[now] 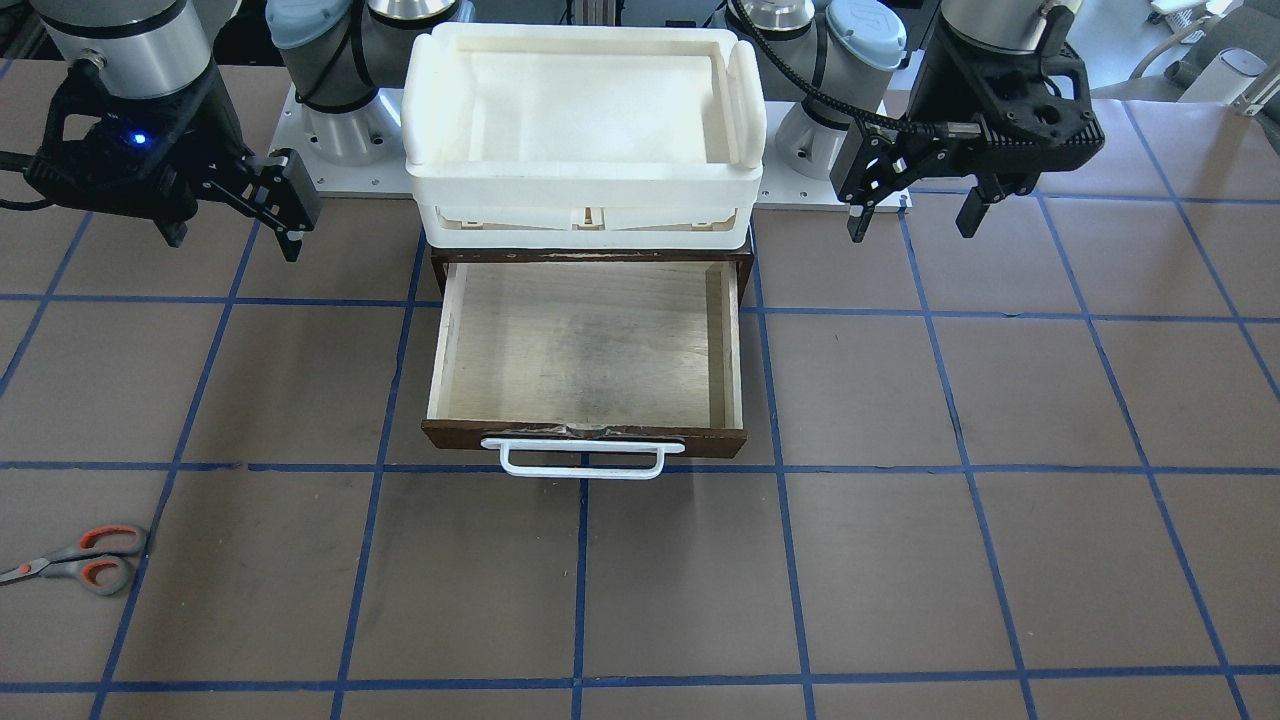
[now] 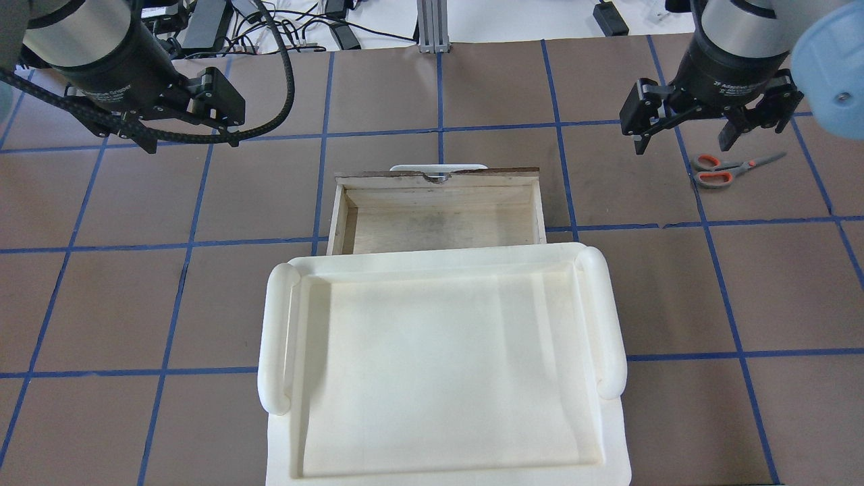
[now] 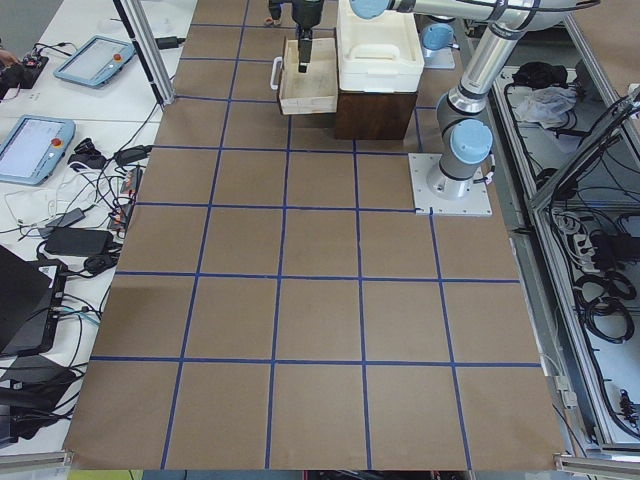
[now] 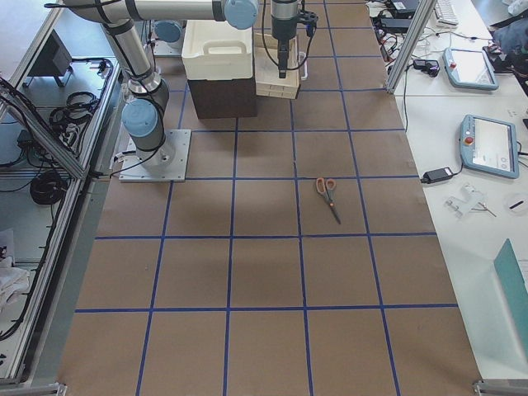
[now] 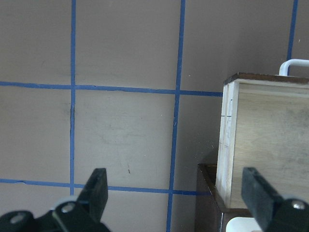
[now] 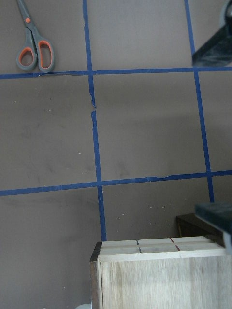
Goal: Put scissors in drawer and close it
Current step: 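Move the right gripper toward the grey-and-orange scissors beside the drawer box, then lower the right gripper over the scissors handles and align with them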
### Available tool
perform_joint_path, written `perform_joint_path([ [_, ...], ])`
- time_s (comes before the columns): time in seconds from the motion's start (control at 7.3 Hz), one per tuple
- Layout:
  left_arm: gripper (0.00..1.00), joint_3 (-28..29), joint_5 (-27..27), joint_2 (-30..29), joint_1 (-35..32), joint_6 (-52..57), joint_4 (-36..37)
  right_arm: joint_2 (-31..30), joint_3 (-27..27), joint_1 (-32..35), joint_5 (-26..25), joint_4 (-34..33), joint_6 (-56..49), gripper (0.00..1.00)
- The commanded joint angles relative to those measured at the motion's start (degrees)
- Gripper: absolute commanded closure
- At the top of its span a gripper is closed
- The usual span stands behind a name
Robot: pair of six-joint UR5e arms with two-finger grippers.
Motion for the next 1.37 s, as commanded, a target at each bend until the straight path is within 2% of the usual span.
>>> perform_joint_path([
  [0.0,0.00,0.0,0.0,-0.1,0.0,-0.1,0.0,0.1,0.0,-0.3,-0.1,-0.1,-0.3,0.00],
  [0.55,0.00,-0.9,0.0,0.6,0.0,0.2,0.1,0.0,0.0,-0.9,0.0,-0.4,-3.6,0.00],
  [0.96,0.00,-0.9,0.0,0.5,0.0,-0.2,0.1,0.3,0.0,-5.1,-0.7,-1.0,-26.7,0.00],
  [1.23,0.00,-1.0,0.0,0.6,0.0,0.3,0.1,0.5,0.0,-8.4,0.0,-0.7,-37.3,0.00],
])
